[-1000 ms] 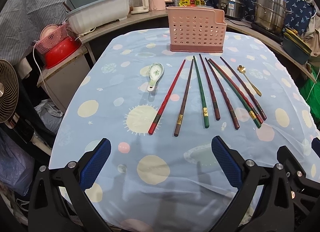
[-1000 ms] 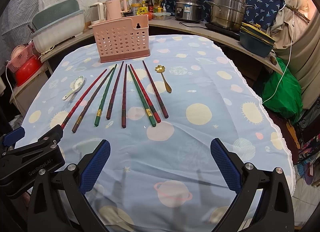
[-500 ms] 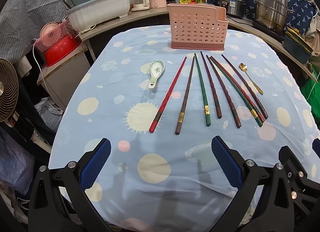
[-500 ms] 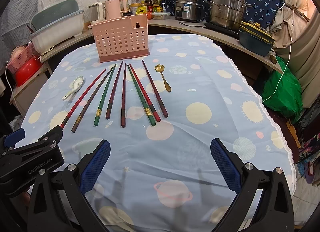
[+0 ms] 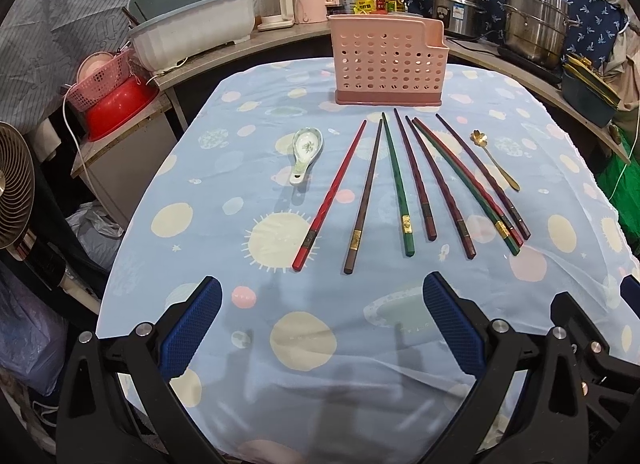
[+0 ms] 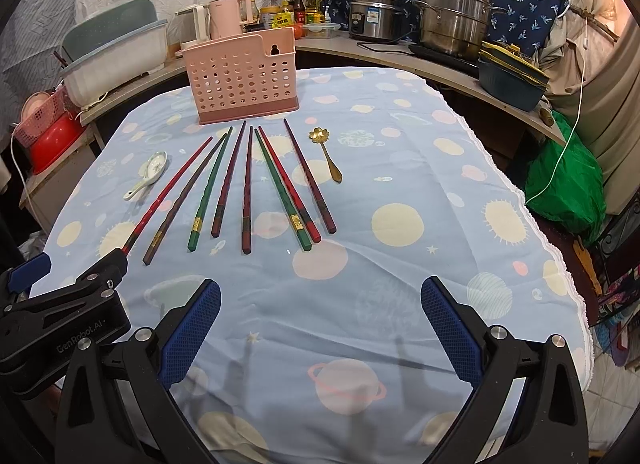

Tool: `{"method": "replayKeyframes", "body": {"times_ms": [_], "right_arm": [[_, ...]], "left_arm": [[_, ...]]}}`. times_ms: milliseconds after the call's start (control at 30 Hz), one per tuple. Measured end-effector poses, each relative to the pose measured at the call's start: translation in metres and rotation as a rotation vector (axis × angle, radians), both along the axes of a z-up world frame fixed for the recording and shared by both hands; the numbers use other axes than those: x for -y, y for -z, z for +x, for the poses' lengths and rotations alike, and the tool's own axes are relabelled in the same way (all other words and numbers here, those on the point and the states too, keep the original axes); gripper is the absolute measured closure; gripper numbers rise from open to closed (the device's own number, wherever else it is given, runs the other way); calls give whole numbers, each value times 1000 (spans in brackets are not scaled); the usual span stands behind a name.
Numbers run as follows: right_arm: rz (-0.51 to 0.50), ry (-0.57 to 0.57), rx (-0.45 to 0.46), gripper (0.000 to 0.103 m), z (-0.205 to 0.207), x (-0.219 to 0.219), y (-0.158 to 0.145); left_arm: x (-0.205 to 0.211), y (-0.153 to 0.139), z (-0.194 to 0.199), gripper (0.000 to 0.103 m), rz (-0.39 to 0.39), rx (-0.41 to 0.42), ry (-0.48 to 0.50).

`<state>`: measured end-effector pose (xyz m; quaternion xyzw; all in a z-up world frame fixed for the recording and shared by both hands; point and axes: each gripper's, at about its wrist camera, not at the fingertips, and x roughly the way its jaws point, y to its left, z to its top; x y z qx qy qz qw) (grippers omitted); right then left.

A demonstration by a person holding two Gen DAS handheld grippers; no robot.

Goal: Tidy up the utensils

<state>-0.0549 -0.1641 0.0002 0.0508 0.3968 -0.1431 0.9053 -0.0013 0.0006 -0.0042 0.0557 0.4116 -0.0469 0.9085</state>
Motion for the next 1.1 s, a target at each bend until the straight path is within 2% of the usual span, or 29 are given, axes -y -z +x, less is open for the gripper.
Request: {"method": "replayKeyframes", "body": {"times_ms": [1100], "right_arm": [[6, 0, -6, 6, 1, 1, 3]], "left_arm": [[-2, 5, 5, 7, 2, -35, -6]]}}
